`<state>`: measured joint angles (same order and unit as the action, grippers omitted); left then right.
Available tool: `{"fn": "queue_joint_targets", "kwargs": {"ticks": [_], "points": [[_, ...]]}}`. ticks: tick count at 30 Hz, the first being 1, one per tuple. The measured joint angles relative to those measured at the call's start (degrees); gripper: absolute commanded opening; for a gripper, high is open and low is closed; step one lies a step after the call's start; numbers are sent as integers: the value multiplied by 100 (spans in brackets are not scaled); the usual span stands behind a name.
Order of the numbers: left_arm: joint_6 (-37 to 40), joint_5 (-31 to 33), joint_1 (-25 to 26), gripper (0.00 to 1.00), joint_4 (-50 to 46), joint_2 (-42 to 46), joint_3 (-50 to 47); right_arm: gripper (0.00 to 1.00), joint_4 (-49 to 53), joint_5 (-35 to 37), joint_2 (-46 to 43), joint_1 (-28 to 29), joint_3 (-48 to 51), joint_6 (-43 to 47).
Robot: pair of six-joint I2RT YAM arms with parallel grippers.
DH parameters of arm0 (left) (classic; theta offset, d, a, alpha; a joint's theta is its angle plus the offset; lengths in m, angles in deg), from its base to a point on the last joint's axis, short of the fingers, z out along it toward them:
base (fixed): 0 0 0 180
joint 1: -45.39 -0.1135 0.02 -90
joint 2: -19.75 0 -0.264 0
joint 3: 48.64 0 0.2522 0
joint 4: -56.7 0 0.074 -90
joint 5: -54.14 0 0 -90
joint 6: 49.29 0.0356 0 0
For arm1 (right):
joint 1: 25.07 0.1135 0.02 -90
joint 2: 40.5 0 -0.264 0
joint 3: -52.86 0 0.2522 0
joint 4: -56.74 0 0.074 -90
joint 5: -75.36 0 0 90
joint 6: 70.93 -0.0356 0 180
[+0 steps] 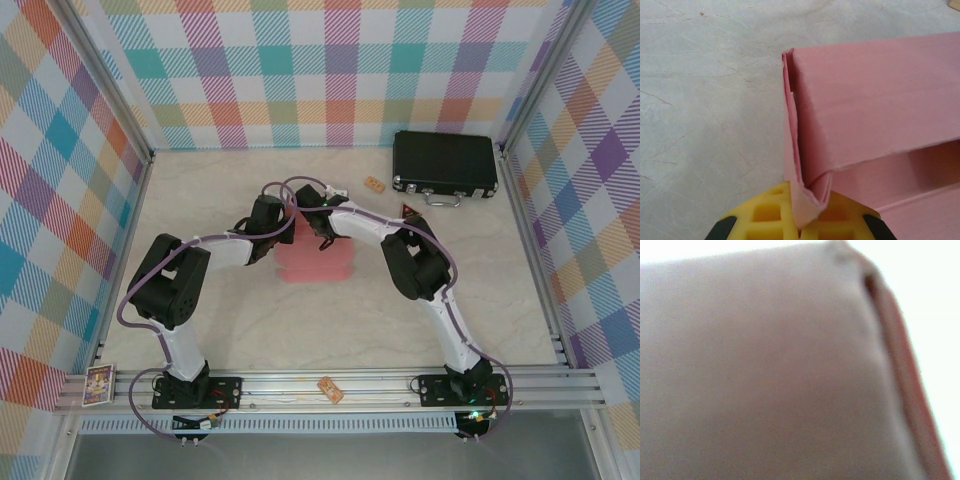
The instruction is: Fold the paper box
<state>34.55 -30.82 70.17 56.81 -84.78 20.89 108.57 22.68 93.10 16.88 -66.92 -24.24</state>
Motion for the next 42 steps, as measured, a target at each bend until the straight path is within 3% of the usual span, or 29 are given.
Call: {"fn": "queue_joint_targets", "kwargs": {"ticks": [10, 14, 20, 27, 35, 42], "points": [[0, 0, 0, 0, 0, -11, 9, 4, 59, 15, 20, 17, -28, -133], [0, 9, 0, 0, -11, -33, 39, 16, 11, 13, 13, 17, 7, -87], [0, 0, 7, 0, -20, -33, 42, 44, -841, -7, -376, 13, 850, 293], [9, 0, 33, 0, -22, -33, 42, 57, -1668, -144, -975, 7, 1923, 872], [66, 0, 35, 0, -26, -33, 44, 65, -2629, -520, -1458, -13, 2839, 1620], [68, 0, 35, 0, -37, -33, 44, 66, -3281, -1056, -1902, -13, 3591, 2184]]}}
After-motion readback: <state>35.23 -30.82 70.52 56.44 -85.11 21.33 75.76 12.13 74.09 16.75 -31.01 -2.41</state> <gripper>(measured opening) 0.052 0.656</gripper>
